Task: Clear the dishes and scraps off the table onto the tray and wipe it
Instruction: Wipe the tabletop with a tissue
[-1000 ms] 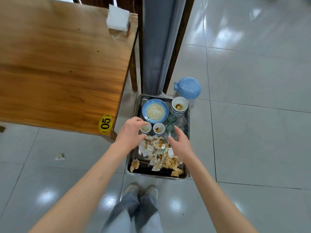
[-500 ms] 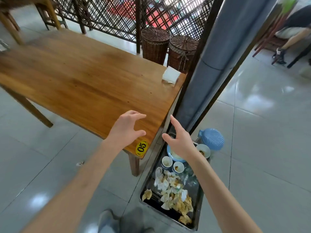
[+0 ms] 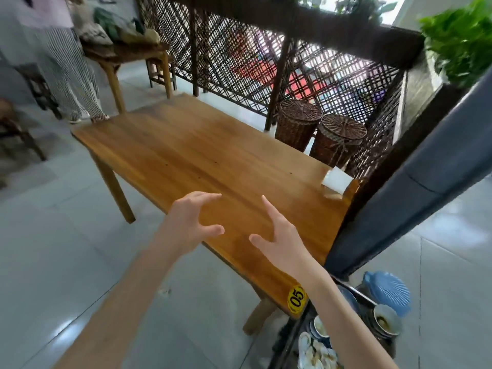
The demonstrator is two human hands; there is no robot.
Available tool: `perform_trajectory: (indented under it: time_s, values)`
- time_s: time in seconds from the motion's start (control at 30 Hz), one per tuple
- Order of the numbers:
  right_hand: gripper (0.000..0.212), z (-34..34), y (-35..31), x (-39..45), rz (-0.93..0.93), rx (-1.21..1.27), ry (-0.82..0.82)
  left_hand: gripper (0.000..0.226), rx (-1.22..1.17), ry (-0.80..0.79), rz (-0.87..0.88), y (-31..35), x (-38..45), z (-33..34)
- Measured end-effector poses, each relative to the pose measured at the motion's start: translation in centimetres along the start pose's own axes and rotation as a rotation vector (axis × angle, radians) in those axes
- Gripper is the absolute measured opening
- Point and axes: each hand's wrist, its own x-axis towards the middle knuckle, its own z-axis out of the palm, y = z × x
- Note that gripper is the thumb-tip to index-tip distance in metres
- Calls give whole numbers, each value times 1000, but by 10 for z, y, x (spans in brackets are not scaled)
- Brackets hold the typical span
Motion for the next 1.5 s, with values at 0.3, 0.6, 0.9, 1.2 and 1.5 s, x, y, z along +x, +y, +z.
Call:
perform_trajectory:
  time_s: [0.3, 0.6, 0.9, 1.2, 1.5]
  values:
    - [82, 76, -92, 93, -111, -71, 22, 78, -1, 32, -21, -105, 44, -85]
    - [81, 124, -120, 169, -107, -65, -26, 78, -28, 70, -74, -168, 98, -114]
    - [82, 146, -116, 270, -99, -67, -19, 80, -6, 45, -102, -219, 187, -112]
    - [85, 131, -103, 374, -46, -34, -8, 83, 1, -9, -108, -247, 292, -107]
    - [83, 142, -82, 427, 60, 2, -1, 78, -18, -167, -71, -275, 353, -82]
